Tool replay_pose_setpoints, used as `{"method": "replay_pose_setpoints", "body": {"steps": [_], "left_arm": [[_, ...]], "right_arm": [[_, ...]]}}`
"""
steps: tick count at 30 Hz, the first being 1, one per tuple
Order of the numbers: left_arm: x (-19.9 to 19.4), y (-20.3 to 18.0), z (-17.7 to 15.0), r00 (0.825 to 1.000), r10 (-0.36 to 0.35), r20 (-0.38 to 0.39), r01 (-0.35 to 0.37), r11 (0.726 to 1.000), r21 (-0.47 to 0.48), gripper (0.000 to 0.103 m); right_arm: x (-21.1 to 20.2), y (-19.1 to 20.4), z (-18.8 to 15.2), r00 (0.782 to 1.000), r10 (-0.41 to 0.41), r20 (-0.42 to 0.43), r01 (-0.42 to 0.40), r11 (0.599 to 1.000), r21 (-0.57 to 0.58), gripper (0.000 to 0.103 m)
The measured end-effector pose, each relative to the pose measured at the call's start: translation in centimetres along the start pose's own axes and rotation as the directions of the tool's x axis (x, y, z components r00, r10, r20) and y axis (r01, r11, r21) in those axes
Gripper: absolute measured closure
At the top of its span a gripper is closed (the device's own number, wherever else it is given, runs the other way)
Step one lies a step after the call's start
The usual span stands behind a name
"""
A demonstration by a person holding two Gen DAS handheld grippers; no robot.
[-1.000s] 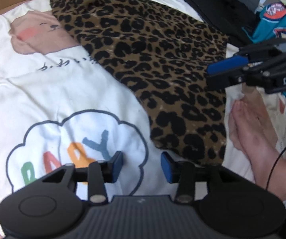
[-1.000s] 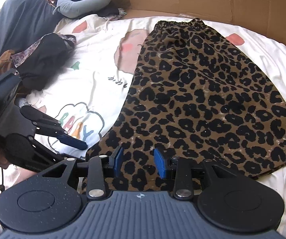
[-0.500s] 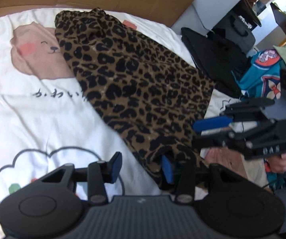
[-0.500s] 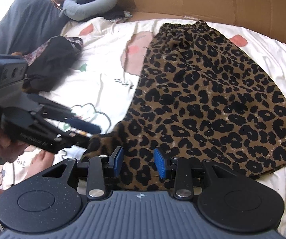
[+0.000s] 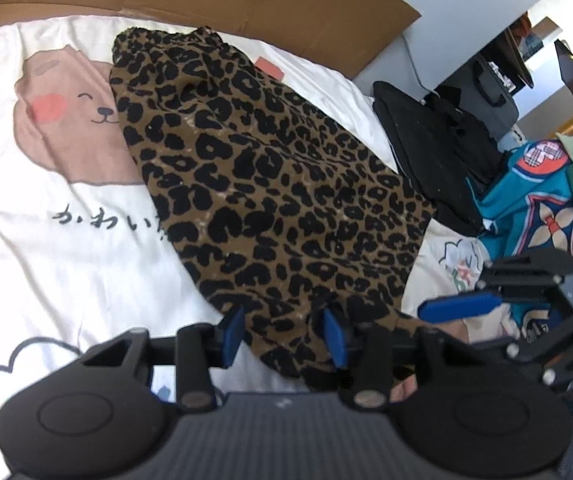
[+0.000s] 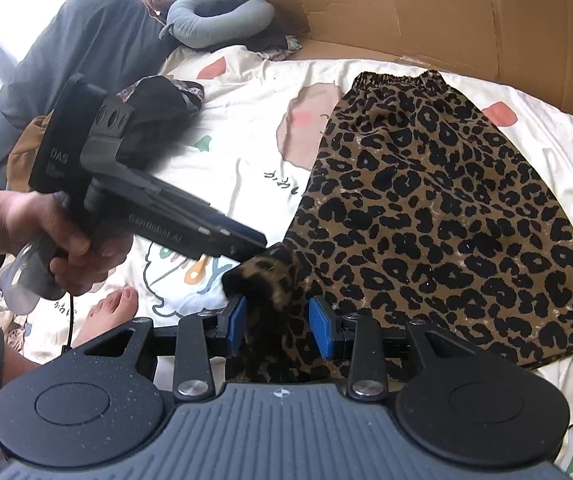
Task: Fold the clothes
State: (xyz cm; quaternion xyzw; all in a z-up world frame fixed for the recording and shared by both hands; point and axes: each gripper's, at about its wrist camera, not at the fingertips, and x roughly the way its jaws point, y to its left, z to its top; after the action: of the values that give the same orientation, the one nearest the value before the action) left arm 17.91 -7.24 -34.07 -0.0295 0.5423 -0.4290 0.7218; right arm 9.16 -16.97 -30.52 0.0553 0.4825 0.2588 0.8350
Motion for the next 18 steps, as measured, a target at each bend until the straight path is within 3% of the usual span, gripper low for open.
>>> {"method": "replay_pose_setpoints", "body": {"steps": [3, 9, 11, 13, 18], "left_arm": [[0.2, 0.0, 0.3, 1.000, -0.003, 0.000, 0.003, 1.000, -0.006, 0.058], [0.3, -0.1, 0.4, 1.000, -0.010, 0.000, 0.010, 1.000, -0.009, 0.058], [0.0, 0.0, 0.2, 1.000, -0.009, -0.004, 0.009, 1.000, -0.014, 0.058], [-0.5, 0.1, -0.2, 1.000, -0.014, -0.009, 0.014, 1.000, -0.019, 0.058], [-1.6, 0.2, -1.6, 0.999, -0.028, -0.031, 0.027, 0.999, -0.024, 0.055]], "right_arm": [[0.5, 0.1, -0.1, 1.000, -0.005, -0.005, 0.005, 1.000, -0.009, 0.050], [1.8, 0.2, 0.2, 1.000, -0.031, 0.005, 0.031, 0.998, -0.048, 0.050], [2.3, 0.1, 0.3, 0.999, -0.039, 0.008, 0.039, 0.998, -0.057, 0.061], [2.4, -0.3, 0.6, 1.000, -0.029, 0.011, 0.030, 0.998, -0.049, 0.089], [2.2, -0.6, 1.4, 0.999, -0.028, 0.047, 0.030, 0.998, -0.048, 0.091]]}}
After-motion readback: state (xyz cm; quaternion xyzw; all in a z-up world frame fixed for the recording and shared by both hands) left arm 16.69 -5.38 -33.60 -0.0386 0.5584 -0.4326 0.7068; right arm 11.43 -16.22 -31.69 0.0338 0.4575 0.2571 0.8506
